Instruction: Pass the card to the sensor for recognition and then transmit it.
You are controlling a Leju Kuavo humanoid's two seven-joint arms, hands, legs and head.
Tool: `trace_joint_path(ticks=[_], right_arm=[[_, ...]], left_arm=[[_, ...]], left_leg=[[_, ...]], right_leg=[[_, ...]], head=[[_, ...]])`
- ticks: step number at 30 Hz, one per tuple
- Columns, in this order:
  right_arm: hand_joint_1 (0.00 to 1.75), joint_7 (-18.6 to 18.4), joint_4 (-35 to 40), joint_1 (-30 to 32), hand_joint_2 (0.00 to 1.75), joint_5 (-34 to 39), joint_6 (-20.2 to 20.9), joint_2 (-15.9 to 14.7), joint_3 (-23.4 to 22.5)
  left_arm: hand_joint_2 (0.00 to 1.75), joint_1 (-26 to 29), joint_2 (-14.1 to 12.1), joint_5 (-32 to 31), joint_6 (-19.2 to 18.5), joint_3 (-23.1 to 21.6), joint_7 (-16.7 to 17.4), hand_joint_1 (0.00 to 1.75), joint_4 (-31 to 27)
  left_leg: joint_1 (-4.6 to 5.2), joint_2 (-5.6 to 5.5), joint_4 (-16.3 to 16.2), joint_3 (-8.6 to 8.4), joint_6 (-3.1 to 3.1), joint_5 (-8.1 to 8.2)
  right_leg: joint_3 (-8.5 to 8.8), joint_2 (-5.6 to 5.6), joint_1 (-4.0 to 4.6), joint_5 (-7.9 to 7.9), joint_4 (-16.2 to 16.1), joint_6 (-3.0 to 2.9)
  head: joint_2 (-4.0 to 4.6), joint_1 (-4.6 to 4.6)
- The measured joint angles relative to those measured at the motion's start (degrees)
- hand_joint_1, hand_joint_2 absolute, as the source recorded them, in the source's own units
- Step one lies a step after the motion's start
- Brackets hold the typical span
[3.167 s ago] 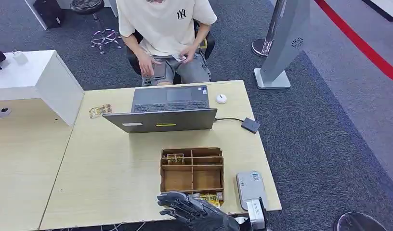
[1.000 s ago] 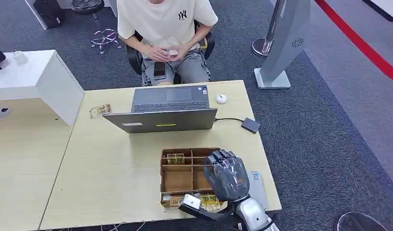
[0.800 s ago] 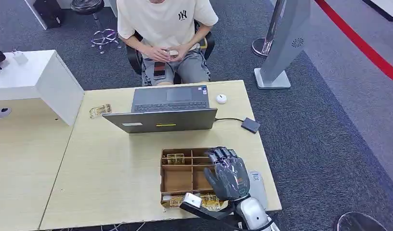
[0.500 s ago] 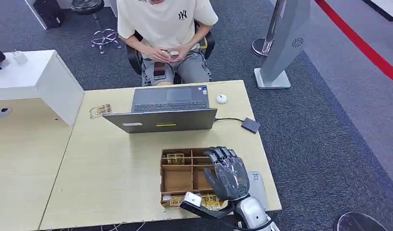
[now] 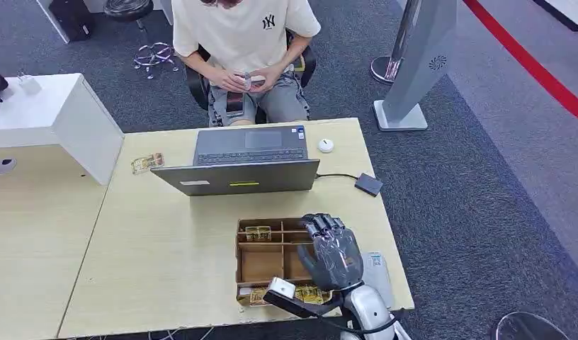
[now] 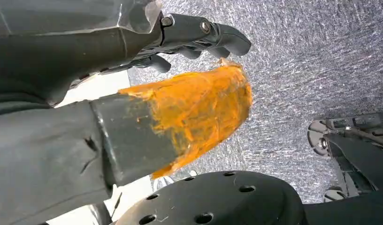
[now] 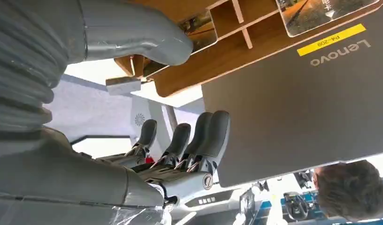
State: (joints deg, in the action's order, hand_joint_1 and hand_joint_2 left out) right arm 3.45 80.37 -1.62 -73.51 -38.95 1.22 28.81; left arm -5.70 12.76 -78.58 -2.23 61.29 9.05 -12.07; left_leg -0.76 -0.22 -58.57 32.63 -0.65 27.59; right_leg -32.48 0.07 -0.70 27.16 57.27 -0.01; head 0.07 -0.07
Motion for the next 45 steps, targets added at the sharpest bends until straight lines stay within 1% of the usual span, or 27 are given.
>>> trace_joint_path(ticks=[1, 4, 5, 10, 12, 16, 17, 18, 19, 20, 22, 23, 24, 27, 32, 35, 36, 37, 38, 41, 43, 45], right_arm=[[0.79, 0.16, -0.22, -0.07, 1.75, 0.22, 0.15, 0.04, 0.0], [0.77, 0.15, -0.85, -0.21, 1.75, 0.55, 0.24, 0.07, 0.0], [0.8, 0.15, -1.14, -0.28, 1.75, 0.68, 0.44, 0.11, 0.0], [0.79, 0.15, -2.41, -0.5, 1.75, 1.2, 0.66, 0.28, 0.0], [0.8, 0.15, -2.8, -0.52, 1.75, 1.31, 0.68, 0.28, 0.0], [0.89, 0.15, -3.54, -0.53, 1.75, 1.36, 0.85, 0.28, 0.0], [1.01, 0.15, -3.74, -0.53, 1.75, 1.42, 0.87, 0.28, -0.02], [1.05, 0.15, -3.89, -0.53, 1.75, 1.55, 0.92, 0.28, -0.09], [1.17, 0.15, -4.07, -0.52, 1.75, 1.69, 0.96, 0.28, -0.2], [1.47, 0.15, -4.22, -0.52, 1.75, 1.71, 1.01, 0.28, -0.31], [1.52, 0.15, -4.57, -0.52, 1.75, 1.75, 1.14, 0.28, -0.52], [1.61, 0.15, -4.72, -0.51, 1.75, 1.77, 1.16, 0.28, -0.63], [1.61, 0.15, -4.81, -0.49, 1.75, 1.79, 1.18, 0.28, -0.83], [1.71, 0.26, -5.03, -0.49, 1.75, 1.97, 1.16, 0.28, -1.29], [1.75, 0.77, -5.01, -0.5, 1.75, 2.47, 1.22, 0.28, -1.53], [1.75, 0.96, -5.01, -0.5, 1.75, 2.56, 1.29, 0.28, -1.77], [1.71, 1.01, -5.01, -0.51, 1.75, 2.6, 1.29, 0.28, -1.81], [1.71, 1.03, -5.01, -0.51, 1.75, 2.71, 1.27, 0.28, -1.86], [1.75, 1.23, -5.01, -0.51, 1.75, 2.78, 1.18, 0.28, -1.88], [1.75, 1.77, -4.72, -0.42, 1.75, 2.93, 0.48, 0.28, -1.92], [1.75, 3.23, -3.48, 0.02, 1.75, 2.89, -0.11, 0.33, -2.01], [1.75, 5.57, -1.17, 0.83, 1.75, 2.3, -0.54, 0.96, -2.8]], left_arm=[[0.0, 0.0, 0.0, -0.02, 0.0, 0.0, 0.0, 0.0, 0.0], [0.0, 0.0, 0.0, -0.04, 0.0, -0.02, 0.0, 0.0, 0.0], [0.0, 0.0, 0.0, -0.07, -0.02, -0.02, 0.0, 0.0, 0.0], [0.0, 0.0, 0.0, -0.07, -0.15, -0.07, -0.04, 0.0, 0.0], [0.0, 0.0, 0.0, -0.04, -0.15, -0.07, -0.11, 0.0, 0.0], [0.0, 0.0, 0.0, 0.02, -0.15, -0.07, -0.15, 0.0, 0.0], [0.0, 0.0, 0.0, 0.07, -0.15, -0.07, -0.17, 0.0, 0.0], [0.0, 0.0, 0.0, 0.09, -0.15, -0.07, -0.17, 0.0, 0.0], [0.0, 0.0, 0.0, 0.11, -0.15, -0.07, -0.17, 0.0, 0.0], [0.0, 0.0, 0.0, 0.2, -0.15, -0.07, -0.17, 0.0, 0.0], [0.0, 0.0, 0.0, 0.22, -0.15, -0.07, -0.2, 0.0, 0.0], [0.0, 0.0, 0.0, 0.24, -0.15, -0.07, -0.2, 0.0, 0.0], [0.0, 0.0, 0.0, 0.24, -0.15, -0.07, -0.26, 0.0, 0.0], [0.0, 0.01, 0.0, 0.26, -0.13, -0.07, -0.35, 0.0, 0.0], [0.0, 0.01, 0.0, 0.35, -0.09, -0.07, -0.35, 0.0, 0.0], [0.0, 0.01, 0.0, 0.37, -0.02, -0.07, -0.37, 0.0, 0.0], [0.0, 0.01, 0.0, 0.39, 0.0, -0.07, -0.37, 0.0, 0.0], [0.0, 0.01, 0.0, 0.39, 0.0, -0.07, -0.37, 0.0, 0.0], [0.0, 0.0, 0.0, 0.39, 0.02, -0.07, -0.37, 0.0, 0.0], [0.0, 0.01, 0.0, 0.39, 0.04, -0.07, -0.39, 0.0, 0.0], [0.0, 0.01, 0.0, 0.42, 0.09, -0.07, -0.52, 0.0, 0.0], [0.0, 0.01, 0.0, 0.39, 0.2, -0.07, -0.52, 0.0, 0.0]], left_leg=[[0.0, 0.0, 0.0, 0.0, 0.0, 0.0], [0.0, 0.0, 0.0, 0.0, 0.0, 0.0], [0.0, 0.0, 0.0, 0.0, 0.0, 0.0], [0.0, 0.0, 0.0, 0.0, 0.0, 0.0], [0.0, 0.0, 0.0, 0.0, 0.0, 0.0], [0.0, 0.0, 0.0, 0.0, 0.0, 0.0], [0.0, 0.0, 0.0, 0.0, 0.0, 0.0], [0.0, 0.0, 0.0, 0.0, 0.0, 0.0], [0.0, 0.0, 0.0, 0.0, 0.0, 0.0], [0.0, 0.0, 0.0, 0.0, 0.0, 0.0], [0.0, 0.0, 0.0, 0.0, 0.0, 0.0], [0.0, 0.0, 0.0, 0.0, 0.0, 0.0], [0.0, 0.0, 0.0, 0.0, 0.0, 0.0], [0.0, 0.0, 0.0, 0.0, 0.0, 0.0], [0.0, 0.0, 0.0, -0.01, 0.0, 0.0], [0.0, 0.0, 0.0, -0.01, 0.0, 0.0], [0.0, 0.0, 0.0, -0.01, 0.0, 0.0], [0.0, 0.0, 0.0, -0.01, 0.0, 0.0], [0.0, 0.0, 0.0, -0.01, 0.0, 0.0], [0.0, 0.0, 0.0, -0.01, 0.0, 0.0], [0.0, 0.0, 0.0, -0.01, 0.0, 0.0], [0.0, 0.0, 0.0, 0.0, 0.0, 0.0]], right_leg=[[0.0, 0.0, 0.0, 0.0, 0.0, 0.0], [0.0, 0.0, 0.0, 0.0, 0.0, 0.0], [0.0, 0.0, 0.0, 0.0, 0.0, 0.0], [0.0, 0.0, 0.0, 0.0, 0.0, 0.0], [0.0, 0.0, 0.0, 0.0, 0.0, 0.0], [0.0, 0.0, 0.0, 0.0, 0.0, 0.0], [0.0, 0.0, 0.0, 0.0, 0.0, 0.0], [0.0, 0.0, 0.0, 0.0, 0.0, 0.0], [0.0, 0.0, 0.0, 0.0, 0.0, 0.0], [0.0, 0.0, 0.0, 0.0, 0.0, 0.0], [0.0, 0.0, 0.0, 0.0, 0.0, 0.0], [0.0, 0.0, 0.0, 0.0, 0.0, 0.0], [0.0, 0.0, 0.0, 0.0, 0.0, 0.0], [0.0, 0.0, 0.0, 0.0, 0.0, 0.0], [0.0, 0.0, 0.0, 0.0, 0.0, 0.0], [0.0, 0.0, 0.0, 0.0, 0.0, 0.0], [0.0, 0.0, 0.0, 0.0, 0.0, 0.0], [0.0, 0.0, 0.0, 0.0, 0.0, 0.0], [0.0, 0.0, 0.0, 0.0, 0.0, 0.0], [0.0, 0.0, 0.0, 0.0, 0.0, 0.0], [0.0, 0.0, 0.0, 0.0, 0.0, 0.0], [-0.01, 0.0, 0.0, 0.0, 0.0, 0.0]], head=[[0.0, 0.0], [0.0, 0.0], [0.0, 0.0], [0.0, 0.0], [0.0, 0.0], [0.0, 0.0], [0.0, 0.0], [0.0, 0.0], [0.0, 0.0], [0.0, 0.0], [0.0, 0.0], [0.0, 0.0], [0.0, 0.0], [0.0, 0.0], [0.0, 0.0], [0.0, 0.0], [0.0, 0.0], [0.0, 0.0], [0.0, 0.0], [0.0, 0.0], [0.0, 0.0], [0.0, 0.0]])
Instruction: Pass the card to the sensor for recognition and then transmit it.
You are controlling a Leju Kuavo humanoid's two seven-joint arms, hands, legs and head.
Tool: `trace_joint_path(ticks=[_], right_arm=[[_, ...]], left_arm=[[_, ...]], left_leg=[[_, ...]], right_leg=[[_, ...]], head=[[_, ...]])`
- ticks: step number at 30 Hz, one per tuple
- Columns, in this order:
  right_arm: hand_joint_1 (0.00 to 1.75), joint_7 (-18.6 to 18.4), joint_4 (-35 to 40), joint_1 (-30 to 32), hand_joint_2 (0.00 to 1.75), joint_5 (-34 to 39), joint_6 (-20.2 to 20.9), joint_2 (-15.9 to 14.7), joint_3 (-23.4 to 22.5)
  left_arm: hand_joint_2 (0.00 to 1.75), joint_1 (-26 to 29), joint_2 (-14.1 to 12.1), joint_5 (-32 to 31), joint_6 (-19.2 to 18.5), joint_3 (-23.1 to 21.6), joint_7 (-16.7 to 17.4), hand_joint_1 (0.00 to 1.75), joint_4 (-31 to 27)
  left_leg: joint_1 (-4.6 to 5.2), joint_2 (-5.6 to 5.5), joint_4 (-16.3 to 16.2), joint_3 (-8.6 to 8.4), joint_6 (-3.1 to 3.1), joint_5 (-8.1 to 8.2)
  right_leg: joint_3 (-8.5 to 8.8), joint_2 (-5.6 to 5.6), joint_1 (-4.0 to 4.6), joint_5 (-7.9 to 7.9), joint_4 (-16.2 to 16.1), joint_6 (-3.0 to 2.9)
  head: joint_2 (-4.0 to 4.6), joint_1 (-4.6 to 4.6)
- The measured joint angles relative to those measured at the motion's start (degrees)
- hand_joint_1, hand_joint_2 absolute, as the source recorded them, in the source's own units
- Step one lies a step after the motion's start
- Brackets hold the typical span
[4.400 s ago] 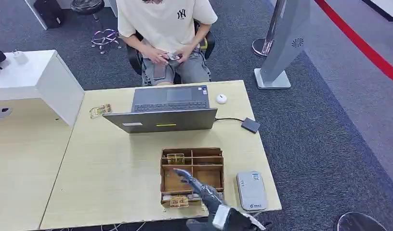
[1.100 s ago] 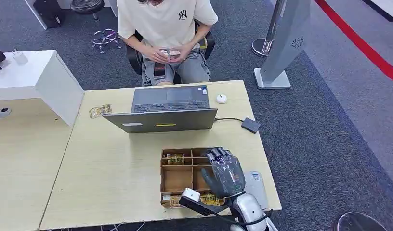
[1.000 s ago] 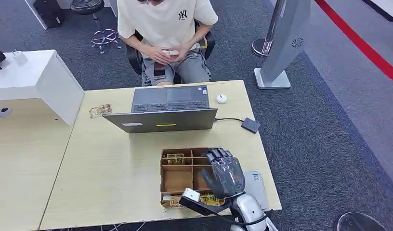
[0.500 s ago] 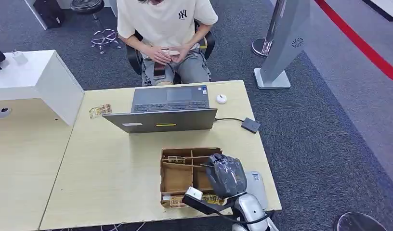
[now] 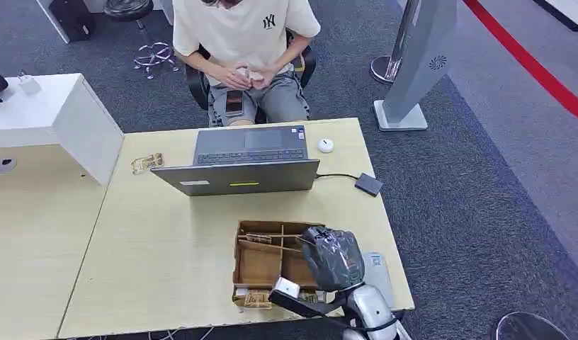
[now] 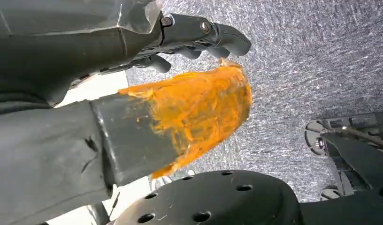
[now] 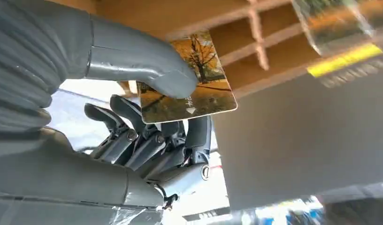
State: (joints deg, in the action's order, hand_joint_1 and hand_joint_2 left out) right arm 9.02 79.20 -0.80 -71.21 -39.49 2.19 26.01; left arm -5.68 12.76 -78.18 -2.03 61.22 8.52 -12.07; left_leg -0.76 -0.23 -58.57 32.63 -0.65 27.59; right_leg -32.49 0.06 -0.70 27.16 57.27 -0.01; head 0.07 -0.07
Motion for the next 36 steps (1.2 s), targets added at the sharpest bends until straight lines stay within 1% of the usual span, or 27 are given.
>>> trace_joint_path(ticks=[1, 3, 5, 6, 7, 9, 10, 14, 19, 33, 34, 36], right_arm=[[1.75, 1.59, 1.02, 0.32, 1.75, 0.0, -0.13, 0.46, -0.41], [1.75, 7.76, 4.23, 1.85, 1.75, 0.46, -0.16, 2.36, -2.32], [1.75, 17.59, 10.36, 4.56, 1.75, 3.33, -0.22, 6.47, -6.17], [1.75, 20.31, 12.13, 5.0, 1.75, 4.42, -0.42, 7.92, -7.37], [1.75, 24.3, 14.49, 5.21, 1.75, 7.08, -0.46, 9.79, -8.96], [1.75, 28.14, 19.67, 7.36, 1.75, 13.13, -0.46, 11.96, -11.04], [1.75, 29.45, 22.07, 7.94, 1.75, 15.9, -0.66, 12.81, -11.69], [1.75, 30.63, 27.97, 9.41, 1.75, 18.95, -0.59, 13.53, -13.09], [1.75, 30.74, 31.35, 10.34, 1.75, 19.82, -0.59, 13.77, -14.12], [1.75, 30.65, 32.2, 10.78, 1.75, 20.57, -0.5, 13.86, -14.29], [1.75, 30.48, 32.16, 10.77, 1.75, 20.94, -0.51, 13.86, -14.27], [1.75, 28.07, 31.92, 10.64, 1.75, 23.0, -0.51, 13.75, -13.77]], left_arm=[[0.0, 0.0, 0.0, 0.02, 0.0, 0.0, 0.0, 0.0, 0.0], [0.0, -0.01, 0.02, 0.0, 0.0, 0.0, 0.0, 0.0, 0.0], [0.0, 0.13, 0.11, 0.0, 0.09, 0.0, 0.0, 0.0, 0.0], [0.0, 0.2, 0.15, -0.02, 0.15, 0.0, 0.0, 0.0, 0.0], [0.0, 0.18, 0.26, -0.02, 0.17, 0.0, -0.02, 0.0, 0.0], [0.0, 0.12, 0.53, 0.0, 0.24, 0.0, -0.11, 0.0, 0.0], [0.0, 0.24, 0.59, 0.0, 0.28, 0.0, -0.15, 0.0, 0.0], [0.0, 0.2, 0.77, 0.0, 0.35, 0.0, -0.26, 0.0, 0.0], [0.0, 0.25, 0.85, 0.02, 0.33, 0.0, -0.33, 0.0, 0.0], [0.0, 0.23, 1.09, 0.02, 0.33, 0.0, -0.63, 0.0, 0.0], [0.0, 0.23, 1.09, 0.02, 0.33, 0.0, -0.63, 0.0, 0.0], [0.0, 0.23, 1.11, 0.13, 0.33, 0.0, -0.66, 0.0, 0.0]], left_leg=[[0.0, 0.0, 0.0, -0.01, 0.0, 0.0], [-0.01, -0.01, 0.0, 0.0, 0.0, 0.0], [-0.01, -0.02, 0.01, 0.05, 0.0, 0.0], [-0.01, 0.02, 0.01, 0.03, 0.0, 0.0], [-0.02, 0.04, 0.02, -0.01, -0.03, 0.02], [-0.02, -0.1, 0.02, 0.06, -0.03, 0.02], [0.0, -0.09, 0.02, 0.07, -0.03, 0.02], [0.05, 0.02, 0.0, 0.05, -0.01, 0.03], [0.05, 0.01, -0.02, 0.05, 0.0, 0.03], [0.01, 0.01, -0.02, 0.05, -0.01, 0.03], [0.02, 0.02, -0.02, 0.06, -0.01, 0.03], [0.02, 0.01, -0.02, 0.06, -0.01, 0.03]], right_leg=[[-0.01, -0.01, 0.0, 0.0, 0.0, 0.0], [-0.03, 0.01, 0.0, 0.0, 0.0, 0.0], [-0.06, 0.02, 0.0, 0.03, 0.01, -0.04], [-0.09, -0.03, 0.0, 0.02, 0.01, -0.04], [-0.08, -0.06, 0.01, 0.02, 0.01, -0.04], [-0.06, 0.11, 0.01, 0.11, 0.01, -0.03], [-0.08, 0.11, 0.01, 0.1, 0.01, -0.04], [-0.06, 0.01, -0.01, 0.05, 0.0, -0.04], [-0.06, 0.01, -0.01, 0.05, 0.0, -0.03], [-0.06, 0.0, -0.01, 0.05, 0.01, -0.04], [-0.06, 0.01, -0.01, 0.05, 0.01, -0.04], [-0.06, 0.01, -0.01, 0.05, 0.01, -0.04]], head=[[0.0, 0.0], [0.0, -0.02], [0.0, 0.0], [0.0, 0.02], [0.0, 0.04], [0.0, -0.07], [0.0, -0.02], [0.0, 0.04], [0.0, 0.04], [0.0, 0.04], [0.0, 0.04], [0.0, 0.04]])
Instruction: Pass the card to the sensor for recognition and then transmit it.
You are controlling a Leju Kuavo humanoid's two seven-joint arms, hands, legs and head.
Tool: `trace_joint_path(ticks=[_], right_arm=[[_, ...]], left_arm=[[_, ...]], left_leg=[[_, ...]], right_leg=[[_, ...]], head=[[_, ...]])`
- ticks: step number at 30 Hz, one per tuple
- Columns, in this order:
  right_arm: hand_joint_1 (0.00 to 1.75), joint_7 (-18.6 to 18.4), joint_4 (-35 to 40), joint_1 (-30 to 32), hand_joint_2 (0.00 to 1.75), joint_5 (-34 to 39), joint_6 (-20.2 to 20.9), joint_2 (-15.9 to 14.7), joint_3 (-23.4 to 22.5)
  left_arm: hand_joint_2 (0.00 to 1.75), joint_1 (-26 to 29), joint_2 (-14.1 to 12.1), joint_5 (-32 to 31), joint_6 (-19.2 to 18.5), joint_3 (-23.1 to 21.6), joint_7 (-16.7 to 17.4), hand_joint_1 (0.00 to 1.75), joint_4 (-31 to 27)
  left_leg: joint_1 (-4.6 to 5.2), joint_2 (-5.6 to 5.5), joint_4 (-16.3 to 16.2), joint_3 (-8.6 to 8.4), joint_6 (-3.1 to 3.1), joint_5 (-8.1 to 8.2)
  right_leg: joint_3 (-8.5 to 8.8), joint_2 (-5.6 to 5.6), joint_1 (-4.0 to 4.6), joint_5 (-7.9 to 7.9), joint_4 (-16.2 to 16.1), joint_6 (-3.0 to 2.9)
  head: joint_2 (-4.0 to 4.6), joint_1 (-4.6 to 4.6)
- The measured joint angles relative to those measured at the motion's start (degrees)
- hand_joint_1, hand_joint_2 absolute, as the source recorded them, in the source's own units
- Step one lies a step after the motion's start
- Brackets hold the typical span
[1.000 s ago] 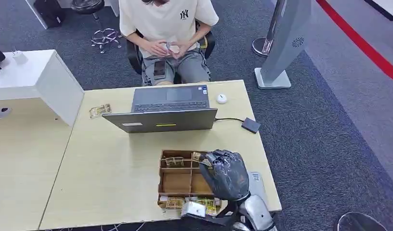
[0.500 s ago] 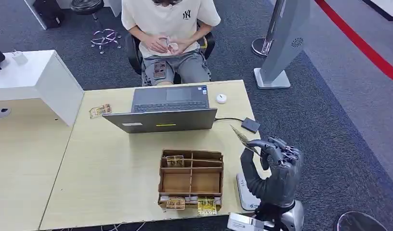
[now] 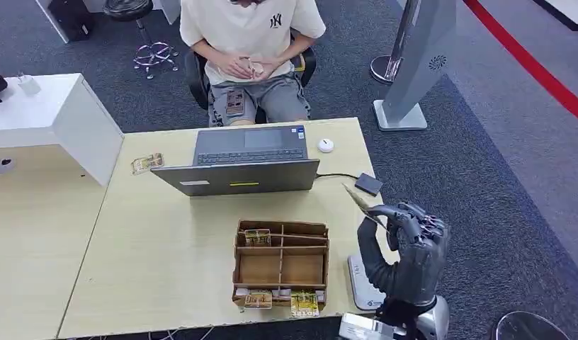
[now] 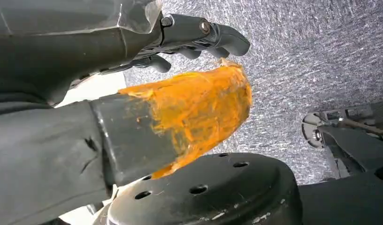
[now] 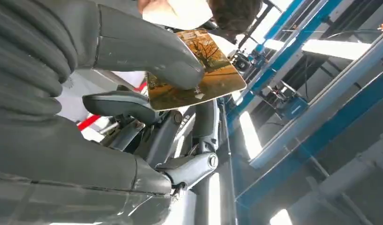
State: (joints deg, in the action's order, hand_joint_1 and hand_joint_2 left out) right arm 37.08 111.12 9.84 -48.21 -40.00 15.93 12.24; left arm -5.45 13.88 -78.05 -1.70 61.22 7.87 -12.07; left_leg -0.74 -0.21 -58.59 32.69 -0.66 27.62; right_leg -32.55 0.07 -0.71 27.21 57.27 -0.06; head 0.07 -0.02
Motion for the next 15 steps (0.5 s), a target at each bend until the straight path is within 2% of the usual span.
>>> trace_joint_path(ticks=[4, 8, 12, 15], right_arm=[[1.75, -5.35, -0.94, -0.54, 1.75, 4.37, 0.02, -0.72, 2.97], [1.75, -7.78, -2.12, -1.61, 1.75, 6.33, 0.07, -1.79, 6.21], [1.75, -10.09, -4.0, -4.25, 1.75, 4.85, 0.07, -2.84, 8.13], [1.75, -13.1, -7.14, -8.43, 1.75, 2.66, 0.37, -3.89, 9.7]], left_arm=[[0.0, -0.01, 0.0, 0.07, 0.0, 0.0, -0.09, 0.0, 0.0], [0.0, -0.03, 0.0, -0.09, 0.0, 0.0, -0.09, 0.0, 0.0], [0.0, -0.05, 0.0, -0.77, -0.09, -0.35, -0.09, 0.0, 0.0], [0.0, -0.07, 0.0, -1.88, -0.44, -1.16, -0.07, 0.0, 0.0]], left_leg=[[0.0, 0.0, 0.0, 0.0, 0.0, 0.0], [-0.01, 0.0, 0.0, 0.01, 0.0, 0.0], [-0.01, 0.0, 0.0, 0.0, 0.0, -0.01], [-0.01, 0.03, 0.0, -0.01, -0.02, -0.02]], right_leg=[[0.0, 0.0, 0.0, 0.0, 0.0, 0.0], [0.0, 0.0, 0.0, 0.0, 0.0, 0.0], [0.0, -0.01, 0.0, 0.0, 0.01, 0.0], [0.01, -0.03, 0.0, -0.02, 0.02, -0.01]], head=[[0.0, 0.0], [0.0, 0.0], [0.0, 0.0], [0.0, 0.02]])
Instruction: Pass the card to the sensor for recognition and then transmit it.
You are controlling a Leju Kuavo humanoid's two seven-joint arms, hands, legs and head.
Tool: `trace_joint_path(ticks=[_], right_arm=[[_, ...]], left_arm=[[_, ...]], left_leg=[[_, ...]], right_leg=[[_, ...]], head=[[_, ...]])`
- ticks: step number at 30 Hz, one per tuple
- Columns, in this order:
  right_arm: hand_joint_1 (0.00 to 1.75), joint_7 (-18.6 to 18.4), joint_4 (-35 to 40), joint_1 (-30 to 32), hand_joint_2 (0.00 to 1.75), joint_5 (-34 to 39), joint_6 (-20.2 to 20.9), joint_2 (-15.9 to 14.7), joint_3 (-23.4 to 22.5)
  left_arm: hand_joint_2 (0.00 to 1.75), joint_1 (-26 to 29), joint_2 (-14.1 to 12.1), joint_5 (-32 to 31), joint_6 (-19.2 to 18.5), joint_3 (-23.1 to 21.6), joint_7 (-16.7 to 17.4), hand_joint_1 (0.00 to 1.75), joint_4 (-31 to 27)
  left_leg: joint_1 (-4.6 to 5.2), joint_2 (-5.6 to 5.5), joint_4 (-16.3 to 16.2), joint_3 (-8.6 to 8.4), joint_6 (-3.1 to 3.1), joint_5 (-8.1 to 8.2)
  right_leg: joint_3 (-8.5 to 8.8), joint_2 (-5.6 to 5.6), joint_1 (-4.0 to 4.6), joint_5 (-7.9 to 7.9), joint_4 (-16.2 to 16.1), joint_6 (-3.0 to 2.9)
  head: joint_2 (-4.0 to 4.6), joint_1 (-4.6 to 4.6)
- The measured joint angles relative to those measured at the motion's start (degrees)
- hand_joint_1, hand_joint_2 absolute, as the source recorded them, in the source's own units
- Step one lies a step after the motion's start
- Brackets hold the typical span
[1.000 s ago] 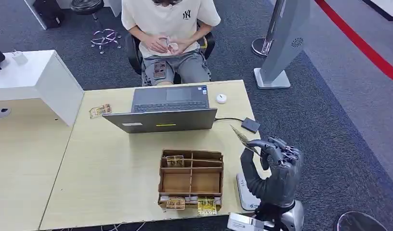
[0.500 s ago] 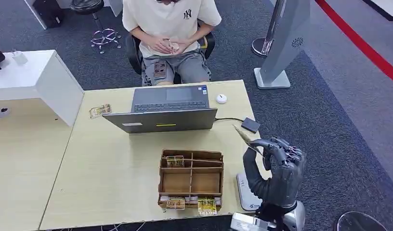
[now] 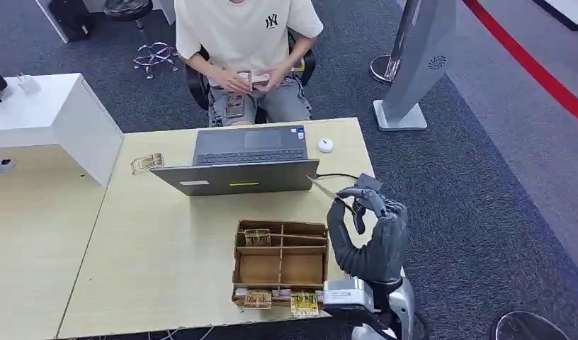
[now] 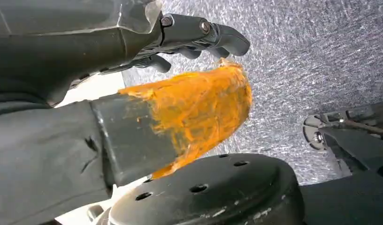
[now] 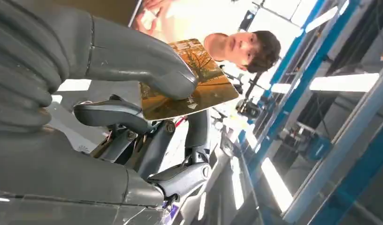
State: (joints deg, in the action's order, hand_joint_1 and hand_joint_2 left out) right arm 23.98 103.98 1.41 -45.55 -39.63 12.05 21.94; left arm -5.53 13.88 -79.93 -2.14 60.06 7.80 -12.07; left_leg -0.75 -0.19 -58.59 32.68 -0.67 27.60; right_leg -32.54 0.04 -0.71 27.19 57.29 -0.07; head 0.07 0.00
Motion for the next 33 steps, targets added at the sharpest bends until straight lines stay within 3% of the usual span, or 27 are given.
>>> trace_joint_path(ticks=[8, 19, 26, 33], right_arm=[[1.75, -6.88, -10.77, -13.49, 1.75, -8.47, 0.76, -2.19, 3.24], [1.75, -15.57, -30.51, -30.05, 1.75, -30.85, 0.15, -2.41, 5.62], [1.75, -18.74, -38.98, -35.77, 1.75, -39.0, 0.11, -2.41, 5.58], [1.75, -20.66, -44.12, -39.27, 1.75, -41.6, 0.02, -2.41, 5.62]], left_arm=[[0.0, -0.61, 0.0, -2.12, -0.88, -2.05, 1.05, 0.0, 0.0], [0.0, -2.05, 0.26, -4.9, -1.97, -4.87, 2.99, 0.0, 0.0], [0.0, -2.57, 0.57, -5.05, -2.03, -5.51, 3.5, 0.0, 0.0], [0.0, -2.9, 0.77, -4.46, -1.9, -5.53, 3.67, 0.0, 0.0]], left_leg=[[0.0, 0.02, -0.01, 0.01, 0.02, -0.08], [0.0, 0.01, -0.03, 0.0, 0.03, -0.11], [0.02, -0.02, -0.04, 0.01, 0.04, -0.11], [0.02, -0.02, -0.04, 0.01, 0.04, -0.11]], right_leg=[[0.0, -0.01, 0.0, -0.12, 0.02, 0.0], [-0.01, -0.02, 0.0, -0.13, 0.04, 0.0], [-0.02, 0.0, 0.0, -0.12, 0.04, 0.0], [-0.02, 0.0, 0.0, -0.13, 0.04, 0.01]], head=[[0.0, -0.05], [0.0, 0.0], [0.0, -0.02], [0.0, -0.02]])
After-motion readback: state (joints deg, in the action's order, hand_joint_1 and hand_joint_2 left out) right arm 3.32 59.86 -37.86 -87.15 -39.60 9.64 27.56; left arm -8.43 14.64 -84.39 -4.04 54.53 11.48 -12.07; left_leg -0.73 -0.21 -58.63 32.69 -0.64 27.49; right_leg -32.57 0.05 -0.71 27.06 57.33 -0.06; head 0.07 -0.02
